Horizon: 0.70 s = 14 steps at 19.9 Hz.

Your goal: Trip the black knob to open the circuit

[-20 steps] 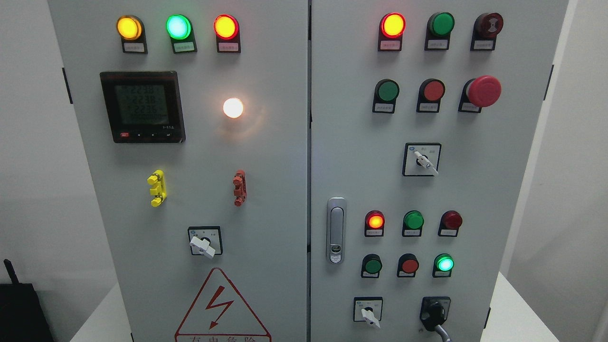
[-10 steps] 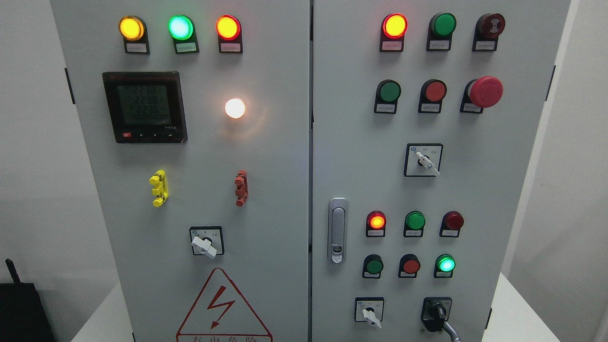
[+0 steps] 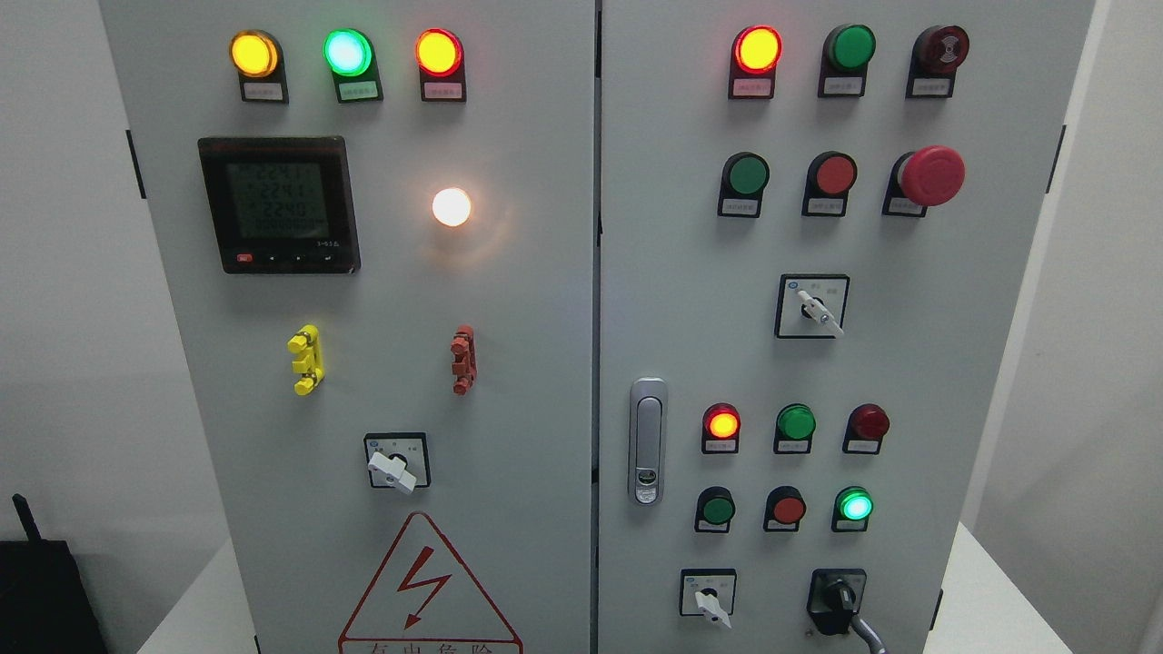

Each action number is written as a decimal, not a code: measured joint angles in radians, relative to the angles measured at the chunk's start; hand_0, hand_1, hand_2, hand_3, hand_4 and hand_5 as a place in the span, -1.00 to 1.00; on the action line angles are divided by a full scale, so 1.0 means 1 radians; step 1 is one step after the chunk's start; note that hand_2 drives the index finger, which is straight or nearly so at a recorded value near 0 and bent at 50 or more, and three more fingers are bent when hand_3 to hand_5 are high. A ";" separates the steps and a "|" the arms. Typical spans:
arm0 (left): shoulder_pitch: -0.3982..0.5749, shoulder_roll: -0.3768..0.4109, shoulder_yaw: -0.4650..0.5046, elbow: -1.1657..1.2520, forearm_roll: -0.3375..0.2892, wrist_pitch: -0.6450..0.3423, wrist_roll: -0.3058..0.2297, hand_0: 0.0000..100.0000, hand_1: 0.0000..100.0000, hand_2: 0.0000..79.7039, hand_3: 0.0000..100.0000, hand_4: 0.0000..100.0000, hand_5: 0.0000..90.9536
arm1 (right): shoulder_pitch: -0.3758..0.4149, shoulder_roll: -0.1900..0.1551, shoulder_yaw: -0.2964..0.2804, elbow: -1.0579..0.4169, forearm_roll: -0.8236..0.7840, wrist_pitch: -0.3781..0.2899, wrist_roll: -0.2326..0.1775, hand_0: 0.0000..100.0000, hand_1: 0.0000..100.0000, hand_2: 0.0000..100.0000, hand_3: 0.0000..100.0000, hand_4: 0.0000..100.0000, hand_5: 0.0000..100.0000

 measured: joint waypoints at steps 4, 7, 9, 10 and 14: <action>0.000 0.000 0.000 0.000 0.000 0.002 0.000 -0.76 -0.22 -1.00 -1.00 -1.00 -1.00 | 0.007 0.000 -0.002 -0.007 -0.001 -0.003 -0.005 -1.00 -1.00 -1.00 1.00 0.90 0.83; 0.000 0.000 0.000 0.000 0.000 0.005 0.000 -0.76 -0.22 -1.00 -1.00 -1.00 -1.00 | 0.019 0.000 -0.003 -0.016 -0.002 -0.008 -0.006 -1.00 -1.00 -1.00 0.94 0.70 0.70; 0.000 0.000 0.000 0.000 0.000 0.005 0.000 -0.76 -0.22 -1.00 -1.00 -1.00 -1.00 | 0.031 0.000 -0.003 -0.025 -0.002 -0.012 -0.007 -1.00 -1.00 -1.00 0.91 0.68 0.66; 0.000 0.000 0.000 0.000 0.000 0.005 0.000 -0.76 -0.22 -1.00 -1.00 -1.00 -1.00 | 0.039 0.000 -0.004 -0.029 -0.002 -0.014 -0.008 -1.00 -1.00 -1.00 0.90 0.66 0.64; 0.000 0.000 0.000 0.000 0.000 0.000 0.000 -0.76 -0.22 -1.00 -1.00 -1.00 -1.00 | 0.081 0.000 0.000 -0.058 -0.006 -0.017 -0.008 -1.00 -1.00 -1.00 0.86 0.62 0.63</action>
